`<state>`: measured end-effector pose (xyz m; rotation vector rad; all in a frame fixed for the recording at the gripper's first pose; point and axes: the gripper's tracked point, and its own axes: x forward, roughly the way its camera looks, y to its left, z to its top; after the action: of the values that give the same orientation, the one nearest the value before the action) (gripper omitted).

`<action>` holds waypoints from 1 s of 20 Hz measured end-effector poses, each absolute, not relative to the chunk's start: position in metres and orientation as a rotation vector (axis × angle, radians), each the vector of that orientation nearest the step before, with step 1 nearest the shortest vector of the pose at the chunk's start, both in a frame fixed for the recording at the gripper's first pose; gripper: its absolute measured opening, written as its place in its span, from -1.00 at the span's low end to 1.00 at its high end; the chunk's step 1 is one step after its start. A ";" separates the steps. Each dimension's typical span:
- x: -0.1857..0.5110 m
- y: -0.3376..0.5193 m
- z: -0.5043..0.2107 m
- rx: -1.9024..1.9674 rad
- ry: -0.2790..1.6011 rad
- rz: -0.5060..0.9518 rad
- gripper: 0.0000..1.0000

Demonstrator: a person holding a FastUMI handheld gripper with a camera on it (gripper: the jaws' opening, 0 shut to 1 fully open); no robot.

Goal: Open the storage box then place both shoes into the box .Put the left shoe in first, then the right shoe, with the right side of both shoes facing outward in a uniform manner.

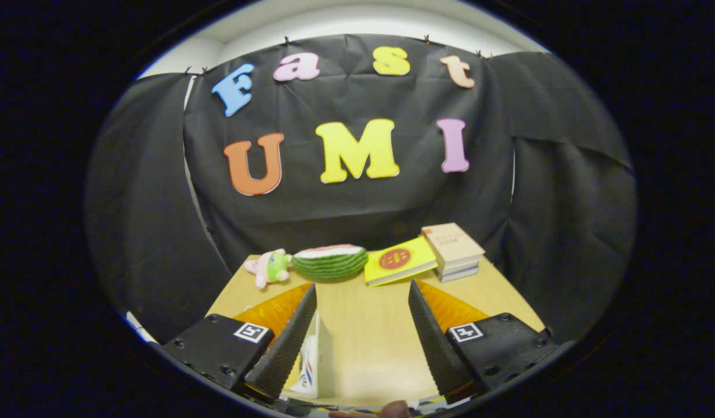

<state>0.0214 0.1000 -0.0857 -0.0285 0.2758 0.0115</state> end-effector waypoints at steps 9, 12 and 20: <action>-0.020 0.089 -0.011 -0.167 -0.052 -0.020 1.00; -0.033 0.089 0.010 -0.188 -0.149 -0.034 1.00; -0.035 0.098 0.006 -0.179 -0.152 0.000 1.00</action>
<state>-0.0349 0.0984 0.0056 -0.1792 -0.1516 -0.0004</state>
